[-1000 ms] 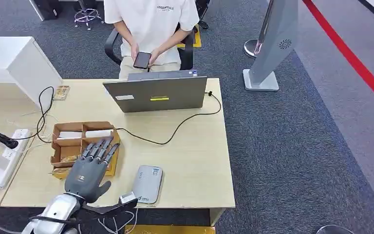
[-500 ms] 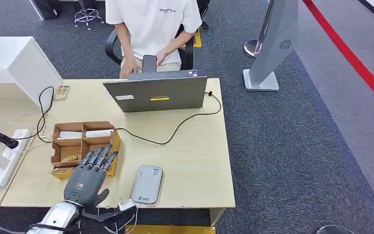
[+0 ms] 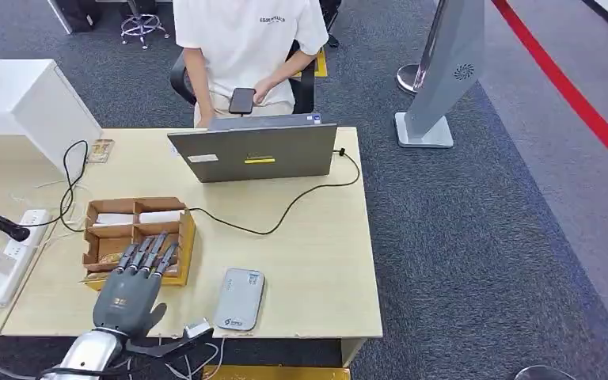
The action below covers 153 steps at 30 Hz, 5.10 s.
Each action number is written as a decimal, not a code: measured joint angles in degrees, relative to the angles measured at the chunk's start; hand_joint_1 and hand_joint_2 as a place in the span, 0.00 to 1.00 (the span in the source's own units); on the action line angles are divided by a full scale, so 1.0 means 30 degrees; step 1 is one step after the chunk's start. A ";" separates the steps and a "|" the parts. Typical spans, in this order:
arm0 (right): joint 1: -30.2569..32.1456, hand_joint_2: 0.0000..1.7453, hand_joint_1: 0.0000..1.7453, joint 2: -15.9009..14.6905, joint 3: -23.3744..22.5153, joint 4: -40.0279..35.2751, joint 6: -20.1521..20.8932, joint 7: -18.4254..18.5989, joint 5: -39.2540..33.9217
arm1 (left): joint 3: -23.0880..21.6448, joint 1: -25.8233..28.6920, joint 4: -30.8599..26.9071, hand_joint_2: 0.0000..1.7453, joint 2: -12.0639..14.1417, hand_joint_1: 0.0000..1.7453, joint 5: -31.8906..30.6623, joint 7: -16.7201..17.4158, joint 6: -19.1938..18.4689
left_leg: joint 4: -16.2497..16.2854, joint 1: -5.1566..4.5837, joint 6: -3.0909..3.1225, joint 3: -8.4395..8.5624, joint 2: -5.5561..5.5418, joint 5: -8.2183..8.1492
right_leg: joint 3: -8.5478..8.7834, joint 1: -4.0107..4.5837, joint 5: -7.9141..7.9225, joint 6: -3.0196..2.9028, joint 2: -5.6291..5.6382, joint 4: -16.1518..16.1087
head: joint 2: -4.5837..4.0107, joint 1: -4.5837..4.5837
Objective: Pass the card to the sensor for recognition and then transmit it.
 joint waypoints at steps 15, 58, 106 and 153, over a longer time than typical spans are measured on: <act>-0.0002 1.00 0.00 -0.0007 0.0007 0.0000 0.0029 0.0000 0.0219 | 0.0860 -0.0042 0.0772 1.00 -0.0750 0.00 -0.1254 0.0532 0.0467 | 0.0001 0.0000 0.0000 0.0002 0.0000 0.0000 | -0.0001 0.0000 0.0000 0.0000 0.0000 0.0000 | 0.0000 0.0000; 0.0006 1.00 0.00 -0.0007 0.0007 0.0000 0.0197 0.0044 0.0306 | 0.1748 -0.0275 0.2105 1.00 -0.1639 0.00 -0.1843 0.1209 0.0146 | 0.0001 0.0000 0.0000 0.0001 0.0001 0.0000 | -0.0001 0.0000 0.0000 0.0000 0.0001 0.0000 | 0.0000 0.0000; 0.0017 1.00 0.00 -0.0073 0.0007 0.0000 0.0167 0.0146 0.0503 | 0.2018 -0.0429 0.1485 1.00 -0.1705 1.00 -0.1566 0.0590 0.0116 | 0.0000 0.0000 0.0000 0.0003 0.0000 0.0001 | 0.0000 0.0001 0.0000 0.0000 0.0000 0.0000 | 0.0000 0.0000; -0.0302 1.00 0.00 -0.0073 0.0918 0.0007 0.0306 -0.1981 0.1931 | 0.0779 -1.2051 0.2674 1.00 -0.3081 1.00 -0.1887 0.0248 0.1202 | 0.0016 0.0001 -0.0010 -0.0001 -0.0003 0.0014 | -0.0004 0.0001 0.0019 -0.0009 0.0007 0.0006 | 0.0000 0.0000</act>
